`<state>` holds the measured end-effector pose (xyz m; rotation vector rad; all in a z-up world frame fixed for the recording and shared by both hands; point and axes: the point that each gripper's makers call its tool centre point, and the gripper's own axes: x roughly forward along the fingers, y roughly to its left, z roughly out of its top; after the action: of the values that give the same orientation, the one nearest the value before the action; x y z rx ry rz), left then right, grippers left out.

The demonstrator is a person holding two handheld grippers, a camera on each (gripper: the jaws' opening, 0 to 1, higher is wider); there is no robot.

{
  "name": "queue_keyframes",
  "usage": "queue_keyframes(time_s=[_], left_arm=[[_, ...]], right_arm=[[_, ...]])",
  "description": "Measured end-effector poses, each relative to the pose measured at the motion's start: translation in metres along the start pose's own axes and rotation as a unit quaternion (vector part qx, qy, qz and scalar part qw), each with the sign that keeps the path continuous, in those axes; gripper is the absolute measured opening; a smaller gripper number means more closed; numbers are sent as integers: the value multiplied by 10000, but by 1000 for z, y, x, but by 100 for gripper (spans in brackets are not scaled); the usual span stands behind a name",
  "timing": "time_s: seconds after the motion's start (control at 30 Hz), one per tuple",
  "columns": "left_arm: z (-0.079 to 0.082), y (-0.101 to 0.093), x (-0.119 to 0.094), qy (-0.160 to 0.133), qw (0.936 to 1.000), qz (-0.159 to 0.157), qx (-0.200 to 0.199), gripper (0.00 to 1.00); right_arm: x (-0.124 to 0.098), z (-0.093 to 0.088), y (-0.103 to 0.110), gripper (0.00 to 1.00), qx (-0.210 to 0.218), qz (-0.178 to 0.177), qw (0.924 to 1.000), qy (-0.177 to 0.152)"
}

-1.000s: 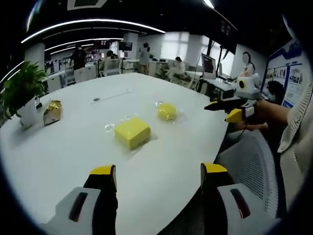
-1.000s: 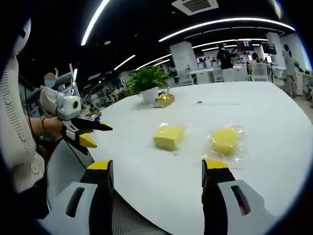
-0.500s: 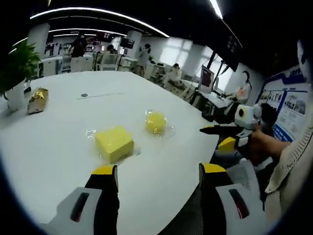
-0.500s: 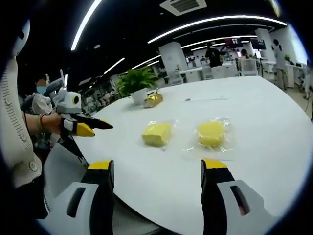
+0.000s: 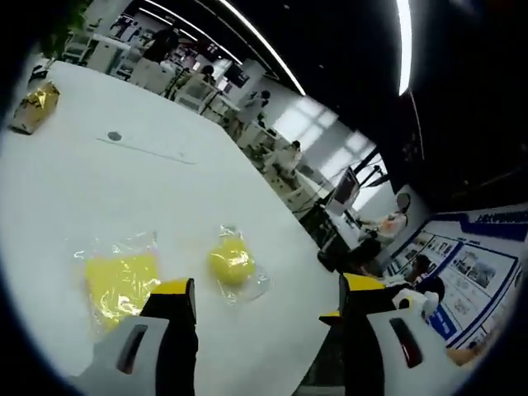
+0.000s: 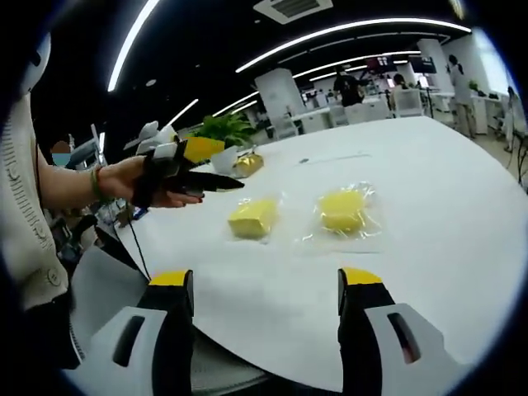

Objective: Compare the silicone blocks by pressing each to a similar depth, holding the contact briefly, and releasing to observe deformation and rebound differences across the visible hardness samples.

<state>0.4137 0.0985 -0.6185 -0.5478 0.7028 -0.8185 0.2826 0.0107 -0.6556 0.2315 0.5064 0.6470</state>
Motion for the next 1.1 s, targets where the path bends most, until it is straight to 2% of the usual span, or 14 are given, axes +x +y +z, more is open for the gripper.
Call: queue_keyframes(time_s=[0.07, 0.1, 0.13, 0.2, 0.33, 0.4, 0.43, 0.57, 0.63, 0.73, 0.77, 0.9, 1.07, 1.1], left_arm=[[3, 4, 15, -20, 9998, -46, -207, 69], [1, 9, 22, 98, 9988, 23, -474, 69], [-1, 11, 29, 186, 9981, 43, -588, 69], [-4, 26, 42, 299, 9965, 299, -716, 71], [-10, 42, 65, 479, 9911, 396, -1179, 69], [-9, 48, 76, 438, 9865, 402, -1525, 69], [-5, 49, 82, 316, 9835, 315, -1751, 69], [0, 61, 95, 204, 9772, 350, -2084, 64], [3, 67, 103, 145, 9735, 384, -2252, 61], [9, 73, 113, -96, 9615, 489, -2703, 55], [11, 75, 115, -160, 9606, 528, -2723, 53], [7, 79, 125, -106, 9498, 579, -3071, 48], [-5, 80, 134, 103, 9443, 593, -3237, 35], [-7, 82, 135, 111, 9438, 631, -3242, 28]], right_arm=[[-1, -3, -2, 66, 61, -29, 10000, 15], [-1, -4, -3, 66, 85, -53, 9999, 20], [-1, -5, -4, 65, 106, -68, 9999, 37], [-1, -8, -6, 65, 169, -92, 9998, 43], [0, -10, -9, 65, 239, -143, 9996, 58], [0, -9, -10, 65, 273, -173, 9995, 44], [0, -9, -11, 65, 283, -193, 9994, 38], [-2, -7, -17, 63, 265, -328, 9991, -19], [-5, -6, -19, 60, 253, -406, 9988, -57], [-7, -7, -23, 60, 367, -480, 9981, -91], [-7, -8, -23, 60, 376, -494, 9980, -80], [-7, -12, -26, 59, 468, -561, 9973, -75], [-6, -13, -29, 59, 515, -601, 9968, -64], [-6, -12, -30, 59, 518, -604, 9968, -70]])
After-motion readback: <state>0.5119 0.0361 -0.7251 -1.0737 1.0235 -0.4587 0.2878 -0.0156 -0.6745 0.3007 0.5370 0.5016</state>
